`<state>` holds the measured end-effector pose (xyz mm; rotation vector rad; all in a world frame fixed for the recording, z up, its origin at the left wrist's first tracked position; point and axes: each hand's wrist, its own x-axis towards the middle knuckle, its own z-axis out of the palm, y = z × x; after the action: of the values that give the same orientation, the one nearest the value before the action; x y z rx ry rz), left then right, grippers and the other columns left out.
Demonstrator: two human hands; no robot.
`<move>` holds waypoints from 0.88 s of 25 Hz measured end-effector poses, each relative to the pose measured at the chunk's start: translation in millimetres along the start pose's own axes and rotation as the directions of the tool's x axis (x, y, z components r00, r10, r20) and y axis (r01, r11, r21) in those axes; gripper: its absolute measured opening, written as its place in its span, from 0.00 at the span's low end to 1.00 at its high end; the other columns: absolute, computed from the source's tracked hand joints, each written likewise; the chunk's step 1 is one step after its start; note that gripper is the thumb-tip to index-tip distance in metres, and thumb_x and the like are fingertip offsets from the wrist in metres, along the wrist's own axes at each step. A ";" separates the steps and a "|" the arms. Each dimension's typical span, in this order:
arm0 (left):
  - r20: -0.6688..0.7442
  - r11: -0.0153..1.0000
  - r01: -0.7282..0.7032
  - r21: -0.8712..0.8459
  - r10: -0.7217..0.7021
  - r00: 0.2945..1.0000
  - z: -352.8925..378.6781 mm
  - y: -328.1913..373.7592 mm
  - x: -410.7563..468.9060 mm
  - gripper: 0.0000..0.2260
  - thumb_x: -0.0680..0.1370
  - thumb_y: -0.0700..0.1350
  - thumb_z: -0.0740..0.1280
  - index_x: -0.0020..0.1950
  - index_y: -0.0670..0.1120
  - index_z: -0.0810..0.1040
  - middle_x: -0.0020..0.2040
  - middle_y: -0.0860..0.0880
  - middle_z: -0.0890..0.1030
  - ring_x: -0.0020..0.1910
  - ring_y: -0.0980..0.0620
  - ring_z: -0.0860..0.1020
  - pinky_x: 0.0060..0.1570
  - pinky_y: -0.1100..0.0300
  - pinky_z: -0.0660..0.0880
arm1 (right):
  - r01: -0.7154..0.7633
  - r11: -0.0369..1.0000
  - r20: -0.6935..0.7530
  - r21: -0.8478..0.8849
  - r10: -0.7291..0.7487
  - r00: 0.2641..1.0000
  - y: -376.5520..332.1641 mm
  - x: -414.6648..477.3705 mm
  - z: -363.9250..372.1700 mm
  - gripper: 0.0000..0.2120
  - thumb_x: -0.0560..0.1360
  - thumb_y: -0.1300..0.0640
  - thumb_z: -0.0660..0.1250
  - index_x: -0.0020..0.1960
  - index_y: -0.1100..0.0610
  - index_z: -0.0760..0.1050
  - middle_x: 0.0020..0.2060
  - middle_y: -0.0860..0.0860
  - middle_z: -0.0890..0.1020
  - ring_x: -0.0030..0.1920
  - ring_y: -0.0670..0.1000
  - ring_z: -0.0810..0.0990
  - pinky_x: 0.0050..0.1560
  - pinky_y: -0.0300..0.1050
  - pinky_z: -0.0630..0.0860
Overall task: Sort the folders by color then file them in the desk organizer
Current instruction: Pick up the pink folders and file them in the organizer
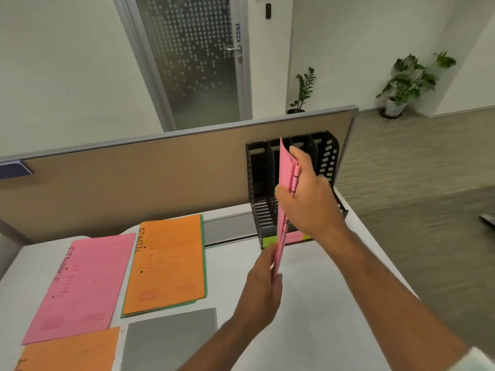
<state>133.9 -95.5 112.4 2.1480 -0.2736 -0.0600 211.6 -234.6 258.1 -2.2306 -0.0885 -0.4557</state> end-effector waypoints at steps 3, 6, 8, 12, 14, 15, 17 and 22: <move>0.048 0.998 -0.036 -0.044 0.038 0.998 1.4 7.7 38.0 0.35 0.82 0.38 0.67 0.75 0.73 0.60 0.73 0.70 0.72 0.72 0.67 0.72 0.68 0.63 0.77 | 0.037 0.998 -0.019 -0.045 -0.038 0.999 6.1 27.0 -29.1 0.29 0.77 0.56 0.67 0.74 0.46 0.61 0.32 0.50 0.78 0.27 0.48 0.79 0.24 0.38 0.76; 0.090 0.997 -0.066 -0.031 0.068 0.994 2.4 20.5 72.6 0.38 0.81 0.41 0.71 0.71 0.79 0.57 0.65 0.82 0.70 0.65 0.81 0.69 0.56 0.81 0.72 | 0.088 0.992 -0.050 -0.087 -0.093 0.994 7.2 47.3 -50.5 0.23 0.78 0.56 0.67 0.70 0.49 0.65 0.33 0.50 0.78 0.27 0.47 0.78 0.25 0.40 0.76; 0.089 0.995 -0.094 -0.037 0.097 0.991 8.4 28.1 89.0 0.38 0.80 0.42 0.72 0.71 0.79 0.57 0.62 0.85 0.69 0.63 0.84 0.68 0.52 0.84 0.70 | 0.106 0.989 -0.067 -0.099 -0.113 0.991 8.6 56.5 -62.7 0.21 0.79 0.56 0.67 0.69 0.50 0.66 0.33 0.50 0.78 0.28 0.48 0.78 0.26 0.40 0.75; 0.084 0.994 -0.107 -0.038 0.110 0.990 26.4 40.3 101.9 0.39 0.79 0.43 0.73 0.71 0.80 0.56 0.61 0.85 0.70 0.62 0.83 0.69 0.51 0.82 0.73 | 0.116 0.986 -0.060 -0.119 -0.124 0.990 14.8 63.2 -81.0 0.21 0.79 0.57 0.67 0.71 0.50 0.66 0.33 0.49 0.76 0.28 0.47 0.76 0.28 0.38 0.71; 0.088 0.992 -0.120 -0.041 0.123 0.988 38.8 42.4 102.2 0.39 0.79 0.44 0.73 0.72 0.80 0.56 0.62 0.84 0.70 0.63 0.83 0.68 0.50 0.81 0.74 | 0.123 0.981 -0.069 -0.149 -0.134 0.989 20.0 63.7 -87.5 0.21 0.79 0.57 0.66 0.71 0.50 0.67 0.31 0.47 0.75 0.26 0.45 0.74 0.26 0.32 0.67; 0.093 0.991 -0.125 -0.043 0.128 0.987 44.5 44.1 101.6 0.39 0.79 0.45 0.73 0.72 0.80 0.55 0.63 0.84 0.69 0.63 0.84 0.67 0.49 0.82 0.73 | 0.127 0.979 -0.082 -0.160 -0.141 0.987 23.1 64.5 -89.9 0.21 0.79 0.57 0.66 0.70 0.50 0.67 0.30 0.47 0.74 0.25 0.44 0.74 0.24 0.32 0.67; 0.079 0.992 -0.116 -0.042 0.119 0.990 55.0 48.1 105.3 0.39 0.80 0.44 0.73 0.75 0.78 0.56 0.68 0.79 0.71 0.67 0.79 0.69 0.52 0.79 0.75 | 0.123 0.979 -0.102 -0.162 -0.140 0.985 30.4 69.0 -92.1 0.21 0.78 0.57 0.66 0.70 0.50 0.69 0.29 0.46 0.74 0.25 0.43 0.73 0.25 0.29 0.67; 0.026 0.998 -0.061 0.007 0.061 0.998 70.2 56.8 145.5 0.37 0.79 0.44 0.75 0.81 0.60 0.59 0.75 0.55 0.76 0.74 0.53 0.76 0.71 0.51 0.77 | 0.132 0.984 -0.043 -0.118 -0.138 0.989 52.9 88.8 -87.6 0.24 0.80 0.58 0.66 0.74 0.50 0.67 0.39 0.48 0.79 0.28 0.42 0.74 0.27 0.29 0.69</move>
<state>255.5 -215.0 129.1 2.1464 -0.3552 -0.0518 280.0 -343.1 301.9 -2.3335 -0.1925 -0.6049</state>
